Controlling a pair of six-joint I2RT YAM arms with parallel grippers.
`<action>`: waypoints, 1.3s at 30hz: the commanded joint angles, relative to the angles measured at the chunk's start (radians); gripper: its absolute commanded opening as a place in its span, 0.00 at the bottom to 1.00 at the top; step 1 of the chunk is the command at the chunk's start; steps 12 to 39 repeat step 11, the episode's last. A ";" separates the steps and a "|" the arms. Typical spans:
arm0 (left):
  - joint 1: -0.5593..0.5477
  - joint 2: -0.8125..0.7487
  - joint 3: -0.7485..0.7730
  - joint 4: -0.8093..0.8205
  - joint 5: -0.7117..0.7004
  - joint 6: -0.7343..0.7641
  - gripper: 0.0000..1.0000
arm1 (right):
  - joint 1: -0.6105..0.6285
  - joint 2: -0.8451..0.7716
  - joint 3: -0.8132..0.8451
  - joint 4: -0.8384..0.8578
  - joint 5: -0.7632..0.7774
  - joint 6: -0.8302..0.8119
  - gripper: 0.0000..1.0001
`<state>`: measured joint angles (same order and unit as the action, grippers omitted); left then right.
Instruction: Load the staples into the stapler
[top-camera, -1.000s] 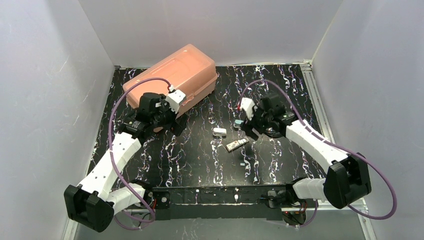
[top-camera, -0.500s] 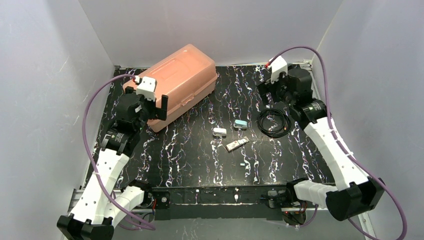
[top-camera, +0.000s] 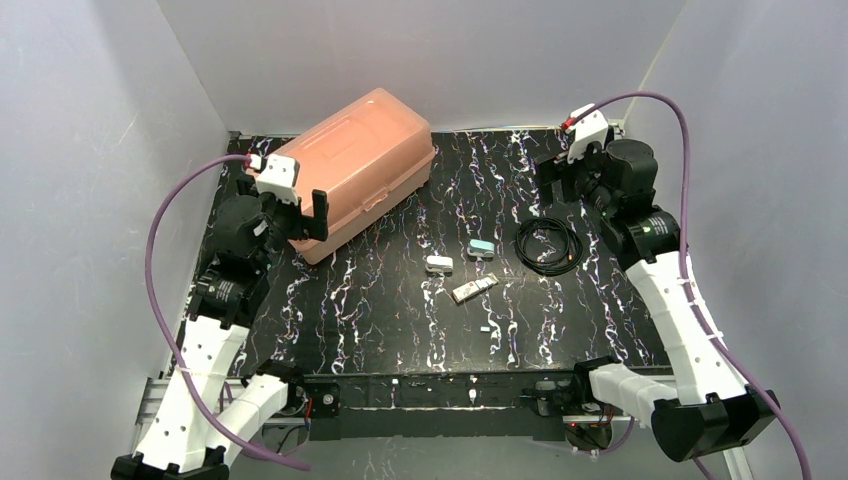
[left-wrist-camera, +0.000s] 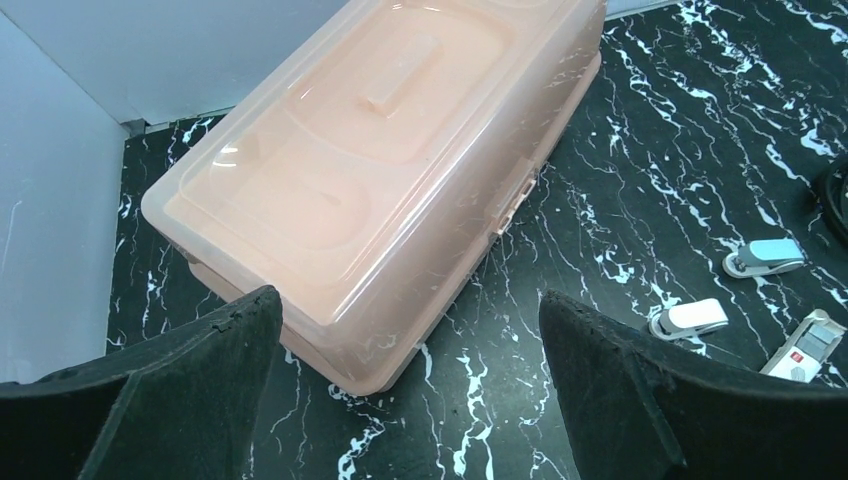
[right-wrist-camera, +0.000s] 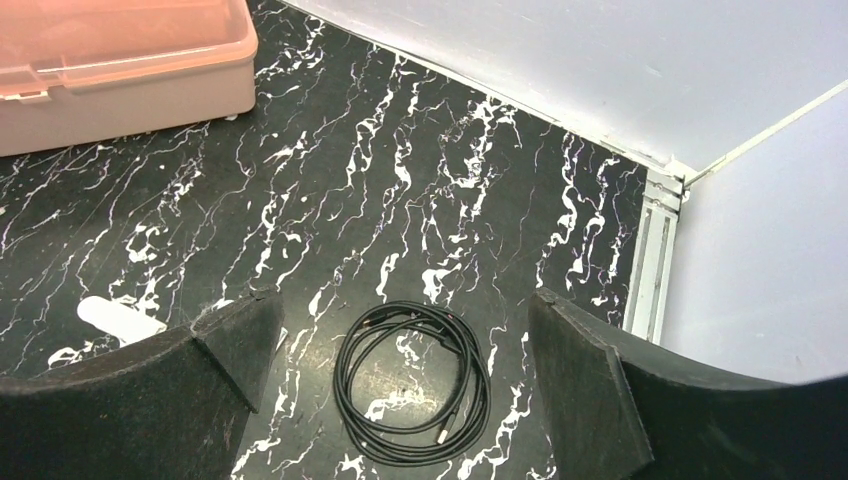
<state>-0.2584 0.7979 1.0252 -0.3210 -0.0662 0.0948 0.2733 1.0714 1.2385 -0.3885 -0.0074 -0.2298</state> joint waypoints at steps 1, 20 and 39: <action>0.005 -0.028 -0.002 0.010 -0.008 -0.048 0.99 | -0.015 -0.028 -0.016 0.038 -0.021 0.029 0.99; 0.008 -0.034 -0.005 0.010 -0.041 -0.051 0.98 | -0.020 -0.018 -0.014 0.029 -0.040 0.029 0.99; 0.008 -0.034 -0.005 0.010 -0.041 -0.051 0.98 | -0.020 -0.018 -0.014 0.029 -0.040 0.029 0.99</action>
